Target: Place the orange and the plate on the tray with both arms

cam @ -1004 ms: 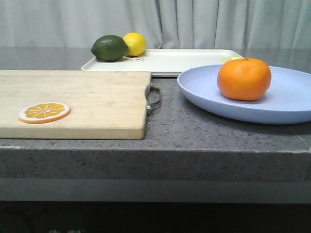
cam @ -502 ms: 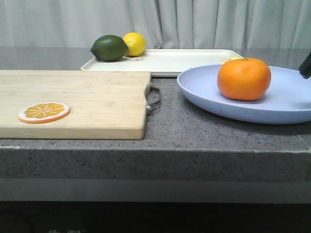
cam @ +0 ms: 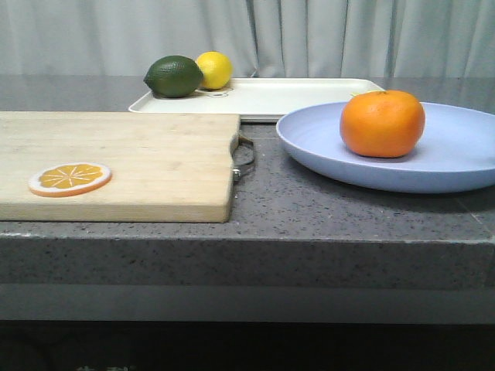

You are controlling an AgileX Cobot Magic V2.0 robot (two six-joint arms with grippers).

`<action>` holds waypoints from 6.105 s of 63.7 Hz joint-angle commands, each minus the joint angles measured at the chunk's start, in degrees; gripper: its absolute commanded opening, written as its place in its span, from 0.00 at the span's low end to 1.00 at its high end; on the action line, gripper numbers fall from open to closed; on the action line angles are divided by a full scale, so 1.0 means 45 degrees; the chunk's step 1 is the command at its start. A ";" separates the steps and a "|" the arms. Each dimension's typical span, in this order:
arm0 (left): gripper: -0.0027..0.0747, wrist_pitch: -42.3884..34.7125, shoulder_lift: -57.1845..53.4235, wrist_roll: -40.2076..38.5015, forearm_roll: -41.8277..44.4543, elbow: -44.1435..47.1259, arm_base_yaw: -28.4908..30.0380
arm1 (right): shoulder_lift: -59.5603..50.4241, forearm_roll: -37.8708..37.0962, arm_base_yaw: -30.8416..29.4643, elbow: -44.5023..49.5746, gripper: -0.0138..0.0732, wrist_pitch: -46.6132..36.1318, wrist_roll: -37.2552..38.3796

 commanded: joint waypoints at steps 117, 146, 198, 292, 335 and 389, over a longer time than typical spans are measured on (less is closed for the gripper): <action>0.91 -0.0896 0.0005 -0.0016 -0.0147 -0.0366 0.0036 | 0.7137 -0.1719 0.2691 -1.3834 0.08 0.1945 0.6945; 0.91 -0.0896 0.0005 -0.0016 -0.0147 -0.0366 0.0036 | 1.0010 -0.2452 0.3249 -1.7429 0.08 0.2566 0.7599; 0.91 -0.0896 0.0005 -0.0016 -0.0147 -0.0366 0.0036 | 1.0112 -0.2977 0.3249 -1.7739 0.60 0.2659 0.7599; 0.91 -0.0874 0.0005 -0.0016 -0.0147 -0.0366 0.0036 | -0.5982 -0.6879 0.3347 -0.3194 0.60 0.1792 0.0076; 0.84 -0.0874 0.0005 -0.0016 -0.0147 -0.0366 0.0036 | -1.2056 -0.6887 0.3347 0.1111 0.57 0.1631 0.0099; 0.01 -0.1653 -0.0834 -0.0016 -0.0195 0.0359 0.0322 | -1.2056 -0.6835 0.3347 0.1111 0.08 0.1672 0.0099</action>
